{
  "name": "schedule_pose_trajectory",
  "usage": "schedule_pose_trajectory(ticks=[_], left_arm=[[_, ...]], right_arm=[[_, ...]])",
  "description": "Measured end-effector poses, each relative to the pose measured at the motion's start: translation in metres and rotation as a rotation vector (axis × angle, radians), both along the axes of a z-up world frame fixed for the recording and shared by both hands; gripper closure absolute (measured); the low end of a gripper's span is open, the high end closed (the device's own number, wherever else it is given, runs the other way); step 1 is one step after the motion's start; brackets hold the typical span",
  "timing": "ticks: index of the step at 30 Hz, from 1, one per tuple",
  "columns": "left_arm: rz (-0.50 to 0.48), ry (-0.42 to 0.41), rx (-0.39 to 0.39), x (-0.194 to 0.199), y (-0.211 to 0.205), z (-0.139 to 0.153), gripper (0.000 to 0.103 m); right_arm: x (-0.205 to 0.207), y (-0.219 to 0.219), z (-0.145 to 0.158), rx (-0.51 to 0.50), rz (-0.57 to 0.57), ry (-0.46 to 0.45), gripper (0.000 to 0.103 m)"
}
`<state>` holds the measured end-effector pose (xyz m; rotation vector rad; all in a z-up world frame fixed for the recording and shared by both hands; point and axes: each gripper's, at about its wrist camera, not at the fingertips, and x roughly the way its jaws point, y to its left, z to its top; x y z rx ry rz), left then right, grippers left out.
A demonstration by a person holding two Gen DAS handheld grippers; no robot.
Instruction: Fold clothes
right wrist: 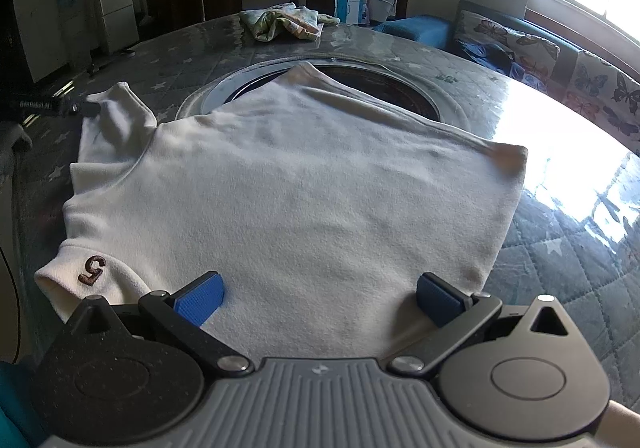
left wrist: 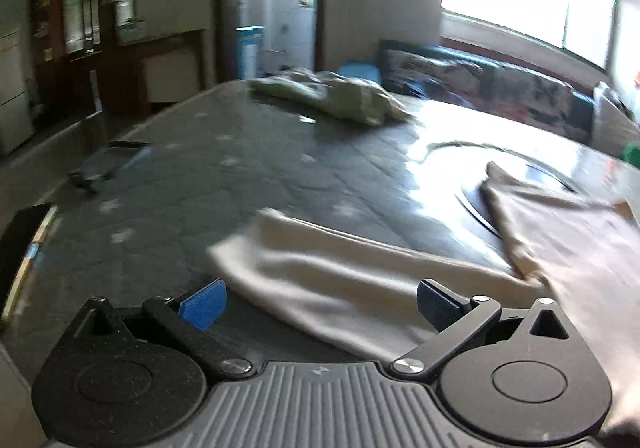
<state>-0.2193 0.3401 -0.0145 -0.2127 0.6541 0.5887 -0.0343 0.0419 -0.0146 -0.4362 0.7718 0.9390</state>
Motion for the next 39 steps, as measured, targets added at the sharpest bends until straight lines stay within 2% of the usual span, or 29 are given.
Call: schedule_pose_trajectory(ticks=[2,4,12,18,24,29,34,39], left_arm=[[-0.025,0.024,0.014,0.009,-0.009,-0.003,0.0],[-0.009,0.046,0.03,0.018,-0.008,-0.004,0.0],[0.069,0.095,0.082,0.036,0.026,-0.009,0.0],[0.139,0.049,0.003,0.03,0.054,-0.008,0.0],[0.183,0.056,0.019,0.02,0.06,-0.009,0.0],[0.187,0.073,0.039,0.021,0.053,-0.004,0.0],[0.074,0.028,0.043,0.026,0.013,0.014,0.0],[-0.124,-0.015,0.042,0.034,-0.045,0.03,0.0]], right_arm=[[0.0,0.0,0.0,0.002,0.0,-0.001,0.0],[0.0,0.0,0.0,0.004,-0.002,-0.002,0.0],[-0.003,-0.002,-0.001,0.017,-0.007,-0.01,0.0],[-0.003,-0.003,-0.001,0.021,-0.007,-0.012,0.0],[-0.003,-0.003,0.001,0.016,0.002,-0.018,0.0],[-0.024,-0.005,0.012,0.008,0.067,-0.091,0.0],[-0.047,-0.003,0.016,-0.033,0.144,-0.17,0.0],[-0.061,-0.005,0.018,-0.058,0.187,-0.202,0.0]])
